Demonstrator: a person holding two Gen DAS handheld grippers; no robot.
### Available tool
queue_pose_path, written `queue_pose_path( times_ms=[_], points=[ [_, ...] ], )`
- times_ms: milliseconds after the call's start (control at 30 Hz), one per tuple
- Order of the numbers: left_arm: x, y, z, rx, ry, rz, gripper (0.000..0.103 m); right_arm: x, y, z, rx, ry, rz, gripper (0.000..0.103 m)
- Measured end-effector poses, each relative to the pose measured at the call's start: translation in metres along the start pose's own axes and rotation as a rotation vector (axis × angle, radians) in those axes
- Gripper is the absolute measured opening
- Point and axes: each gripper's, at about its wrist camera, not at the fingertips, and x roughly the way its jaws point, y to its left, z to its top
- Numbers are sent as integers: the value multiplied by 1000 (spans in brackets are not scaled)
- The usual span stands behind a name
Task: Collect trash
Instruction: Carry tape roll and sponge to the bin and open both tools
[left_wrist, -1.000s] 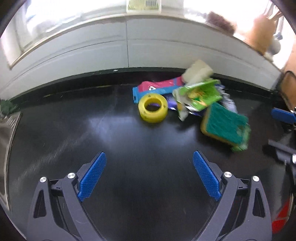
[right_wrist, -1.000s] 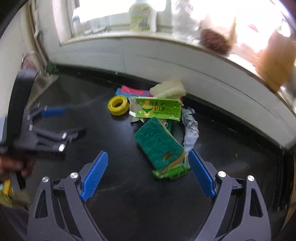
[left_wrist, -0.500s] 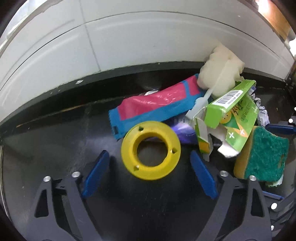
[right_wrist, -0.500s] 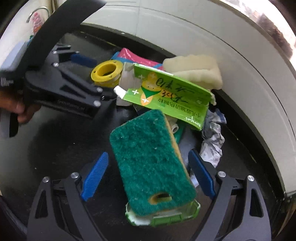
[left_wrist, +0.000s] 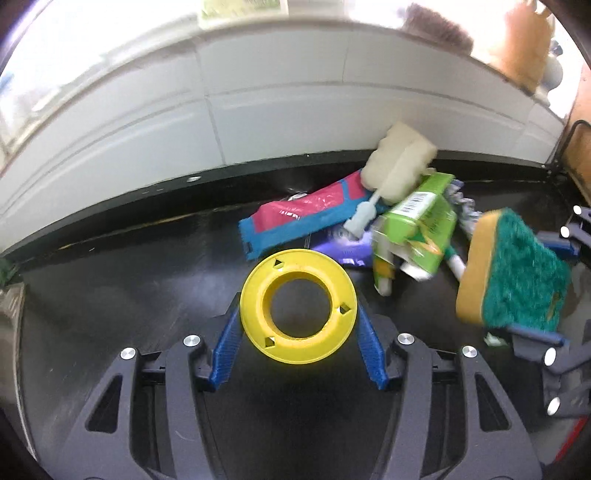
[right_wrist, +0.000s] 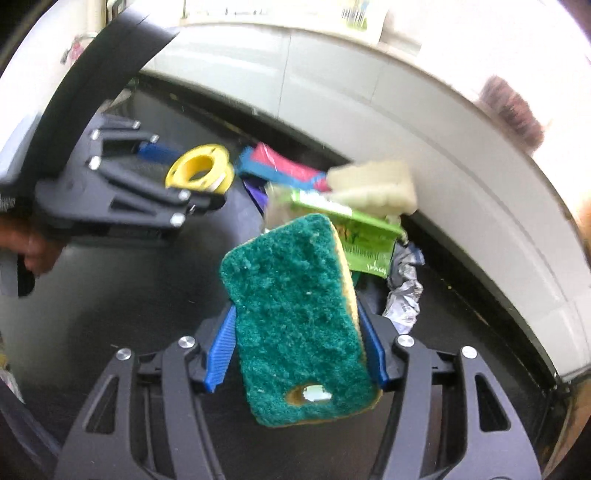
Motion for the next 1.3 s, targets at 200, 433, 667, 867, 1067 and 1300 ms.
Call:
queue_pose_path(
  times_ms=[200,433,667,867,1067,1300],
  points=[
    [-70,-6,-45,-41,-23,24,56,-49,25,-11,82,-33,19,58],
    [-130,-10,-124,-38,1,29,56,-86,79,-49,181,-8,46,58],
    [-154,2,-179,-44,27,10,56,-104,120,-62,187,6,39,58],
    [-173,20,-193,-79,-13,42,56,-116,143,-48,167,-29,44,58],
    [-211,67,-222,-217,-70,146,56,-116,194,-9,75,-74,145,58],
    [-268,138,-313,-454,-59,342,56,-111,322,36,-132,-70,401,59]
  ],
)
